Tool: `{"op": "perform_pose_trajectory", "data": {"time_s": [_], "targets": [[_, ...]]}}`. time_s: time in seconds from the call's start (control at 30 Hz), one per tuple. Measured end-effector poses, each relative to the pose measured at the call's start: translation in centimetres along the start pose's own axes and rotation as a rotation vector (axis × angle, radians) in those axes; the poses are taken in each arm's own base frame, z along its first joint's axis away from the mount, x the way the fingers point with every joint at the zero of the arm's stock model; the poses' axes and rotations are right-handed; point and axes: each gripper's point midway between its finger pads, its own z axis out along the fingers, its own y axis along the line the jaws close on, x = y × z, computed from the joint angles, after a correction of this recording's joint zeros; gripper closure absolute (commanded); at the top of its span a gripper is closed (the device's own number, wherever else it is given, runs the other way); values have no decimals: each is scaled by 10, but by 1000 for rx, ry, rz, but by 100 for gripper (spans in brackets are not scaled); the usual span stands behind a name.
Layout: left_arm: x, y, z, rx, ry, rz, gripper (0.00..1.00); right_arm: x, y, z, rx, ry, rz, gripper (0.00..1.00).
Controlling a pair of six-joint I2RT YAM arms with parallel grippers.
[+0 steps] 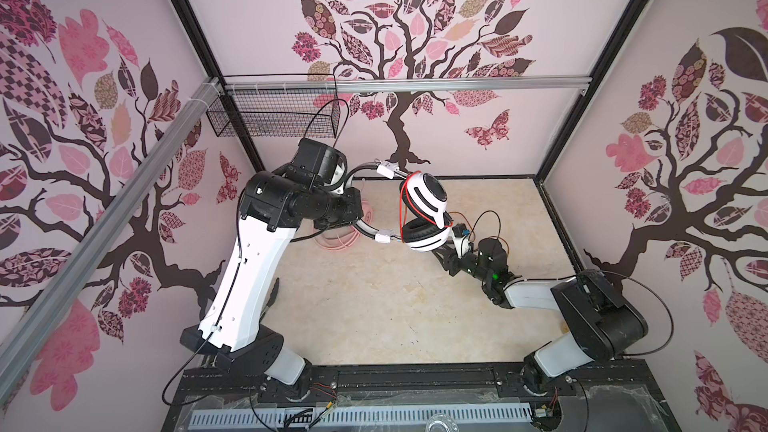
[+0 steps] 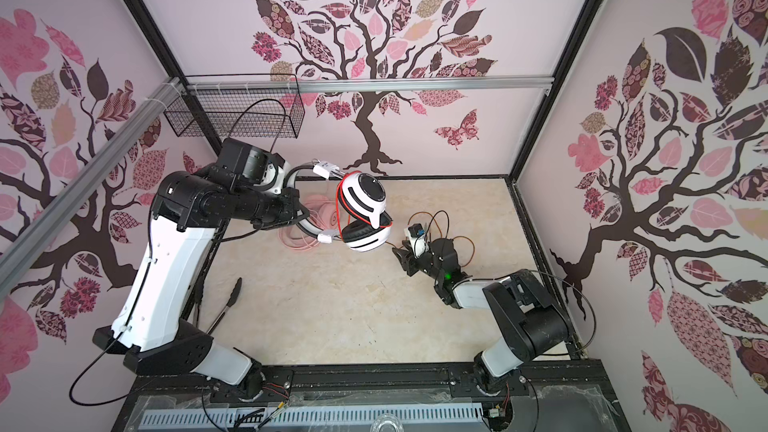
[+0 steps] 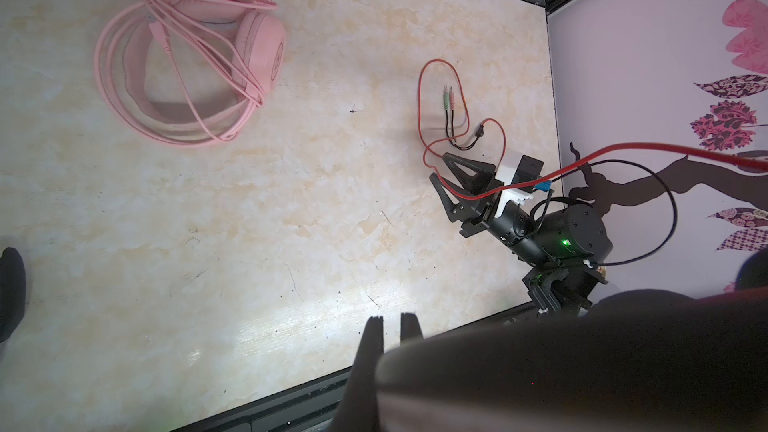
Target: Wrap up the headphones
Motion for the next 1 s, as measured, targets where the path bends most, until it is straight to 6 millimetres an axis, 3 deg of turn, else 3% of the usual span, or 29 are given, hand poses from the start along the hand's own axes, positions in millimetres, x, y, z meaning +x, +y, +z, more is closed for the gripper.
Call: {"op": "perform_pose_trajectory", "data": {"time_s": [0.27,0.4,0.57,0.67,0.8,1.0], "targets": [[-1,2,0,-1,-1,-7,100,5,4,7,-39,16,3,59],[-1,1,0,3,1,-7,100,5,7,8,-61,14,2,71],[0,0,0,9,5,-7,100,5,14,8,-94,12,6,99],[0,-1,0,14,7,-11,100,11,21,5,-105,32,8,100],[0,-1,-1,24,11,-26,100,22,43,-5,-121,94,-26,100],[-6,-8,0,80,7,-82,100,15,86,-33,-159,122,-132,100]]}}
